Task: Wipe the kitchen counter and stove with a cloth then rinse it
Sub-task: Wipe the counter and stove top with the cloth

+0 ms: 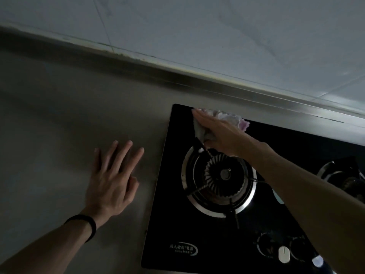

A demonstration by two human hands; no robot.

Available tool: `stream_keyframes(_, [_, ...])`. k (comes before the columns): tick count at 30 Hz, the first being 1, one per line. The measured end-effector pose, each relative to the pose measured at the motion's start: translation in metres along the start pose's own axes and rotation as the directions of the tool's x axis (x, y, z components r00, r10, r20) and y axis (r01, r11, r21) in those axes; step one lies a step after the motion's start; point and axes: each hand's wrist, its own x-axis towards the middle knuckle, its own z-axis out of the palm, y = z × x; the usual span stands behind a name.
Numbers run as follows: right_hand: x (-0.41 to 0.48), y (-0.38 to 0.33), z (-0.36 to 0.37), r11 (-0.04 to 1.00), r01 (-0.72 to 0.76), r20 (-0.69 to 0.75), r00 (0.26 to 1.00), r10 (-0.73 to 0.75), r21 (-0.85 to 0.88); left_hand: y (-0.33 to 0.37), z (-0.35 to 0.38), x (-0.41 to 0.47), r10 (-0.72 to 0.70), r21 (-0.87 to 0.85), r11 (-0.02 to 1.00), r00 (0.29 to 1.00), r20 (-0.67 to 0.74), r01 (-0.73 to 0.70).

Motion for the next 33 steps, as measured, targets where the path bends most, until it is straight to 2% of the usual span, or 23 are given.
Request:
stream_keyframes(3, [0.0, -0.016, -0.003, 0.999, -0.001, 0.095, 0.995, 0.004, -0.034, -0.002, -0.001, 0.0, -0.001, 0.004, 1.0, 1.0, 0.002, 0.001])
stream_keyframes(4, [-0.002, -0.023, -0.007, 0.999, -0.035, 0.077, 0.996, 0.035, -0.003, -0.002, -0.001, 0.0, -0.003, 0.005, 1.0, 1.0, 0.004, 0.003])
stream_keyframes(6, [-0.005, -0.037, -0.01, 0.973, -0.184, -0.146, 0.968, 0.205, 0.142, -0.001, -0.002, 0.0, -0.007, 0.0, 1.0, 1.0, 0.007, 0.007])
stream_keyframes(7, [-0.004, -0.046, -0.008, 0.935, -0.274, -0.259, 0.908, 0.329, 0.224, -0.001, -0.001, 0.0, -0.009, -0.001, 1.0, 1.0, 0.008, 0.009])
stream_keyframes(8, [0.0, -0.057, -0.005, 0.884, -0.37, -0.284, 0.848, 0.448, 0.286, -0.001, -0.002, 0.0, -0.008, 0.0, 1.0, 1.0, 0.012, 0.008])
stream_keyframes(9, [0.005, -0.068, 0.0, 0.812, -0.481, -0.212, 0.8, 0.561, 0.332, -0.001, -0.002, 0.001, -0.006, 0.0, 1.0, 1.0, 0.016, 0.006])
stream_keyframes(11, [0.019, -0.082, 0.018, 0.603, -0.684, 0.023, 0.669, 0.743, 0.41, -0.002, -0.002, 0.0, -0.006, -0.001, 1.0, 1.0, 0.016, 0.006])
stream_keyframes(13, [0.037, -0.087, 0.032, 0.442, -0.74, 0.045, 0.535, 0.844, 0.507, -0.001, -0.002, 0.0, -0.008, -0.001, 1.0, 1.0, 0.019, 0.008])
stream_keyframes(15, [0.052, -0.09, 0.041, 0.409, -0.733, -0.039, 0.465, 0.884, 0.544, 0.0, -0.003, 0.001, -0.009, -0.01, 1.0, 1.0, 0.012, 0.009])
stream_keyframes(17, [0.062, -0.094, 0.041, 0.407, -0.736, -0.069, 0.444, 0.893, 0.54, 0.0, -0.001, 0.002, -0.004, -0.007, 1.0, 1.0, 0.005, 0.004])
stream_keyframes(19, [0.07, -0.097, 0.04, 0.456, -0.742, -0.071, 0.487, 0.87, 0.492, 0.0, -0.001, 0.001, -0.002, 0.003, 1.0, 1.0, 0.002, 0.002])
stream_keyframes(22, [0.072, -0.107, 0.044, 0.69, -0.648, -0.04, 0.719, 0.694, 0.323, -0.001, -0.001, 0.0, 0.004, 0.011, 1.0, 1.0, 0.001, -0.004])
stream_keyframes(24, [0.064, -0.123, 0.053, 0.798, -0.562, -0.062, 0.808, 0.586, 0.217, -0.001, -0.002, 0.001, 0.0, 0.002, 1.0, 1.0, 0.004, 0.0])
stream_keyframes(26, [0.055, -0.138, 0.06, 0.828, -0.535, -0.032, 0.836, 0.547, 0.165, -0.001, -0.003, 0.003, 0.002, -0.004, 1.0, 1.0, 0.01, -0.002])
stream_keyframes(33, [0.008, -0.189, 0.112, 0.834, -0.535, -0.02, 0.84, 0.542, 0.131, -0.006, 0.003, -0.003, 0.03, -0.002, 1.0, 1.0, 0.007, -0.03])
